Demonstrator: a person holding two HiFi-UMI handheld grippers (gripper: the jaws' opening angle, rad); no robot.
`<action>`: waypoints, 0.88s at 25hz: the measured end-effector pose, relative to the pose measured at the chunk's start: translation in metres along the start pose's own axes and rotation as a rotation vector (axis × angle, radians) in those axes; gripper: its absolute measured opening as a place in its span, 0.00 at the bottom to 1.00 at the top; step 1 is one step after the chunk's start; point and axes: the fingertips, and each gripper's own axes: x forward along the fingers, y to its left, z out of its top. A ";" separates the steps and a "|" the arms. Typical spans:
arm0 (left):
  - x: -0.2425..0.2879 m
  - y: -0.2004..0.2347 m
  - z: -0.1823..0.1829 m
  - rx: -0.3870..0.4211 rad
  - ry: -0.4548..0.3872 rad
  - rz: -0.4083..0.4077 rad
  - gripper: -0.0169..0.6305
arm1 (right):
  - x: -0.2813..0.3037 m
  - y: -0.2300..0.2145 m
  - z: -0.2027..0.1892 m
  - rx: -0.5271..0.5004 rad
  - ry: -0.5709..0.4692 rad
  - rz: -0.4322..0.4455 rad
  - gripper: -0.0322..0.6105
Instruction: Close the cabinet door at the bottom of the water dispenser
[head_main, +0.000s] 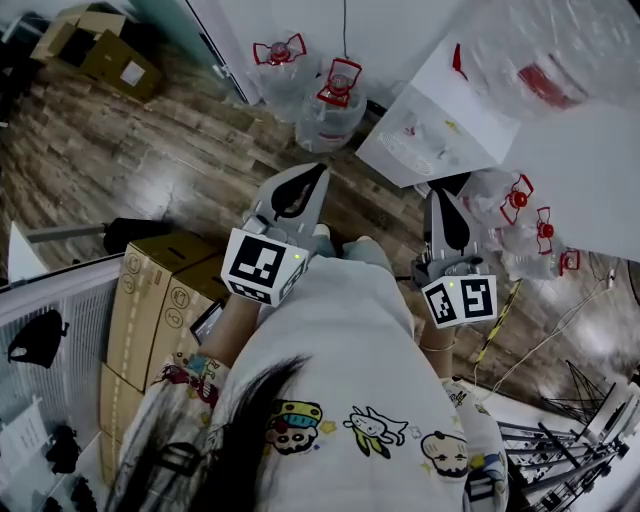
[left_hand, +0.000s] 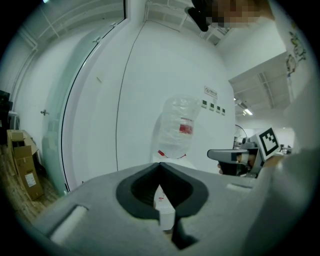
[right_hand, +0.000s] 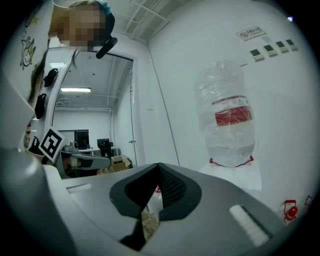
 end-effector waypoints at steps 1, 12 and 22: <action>0.000 0.000 0.000 0.000 0.000 0.001 0.03 | 0.000 0.000 0.000 -0.001 -0.001 0.002 0.06; -0.003 0.001 0.009 0.043 -0.037 -0.022 0.03 | -0.001 0.009 0.000 -0.017 0.007 0.034 0.06; -0.006 0.000 0.003 0.058 -0.001 -0.064 0.03 | 0.002 0.015 -0.003 -0.017 0.025 0.060 0.06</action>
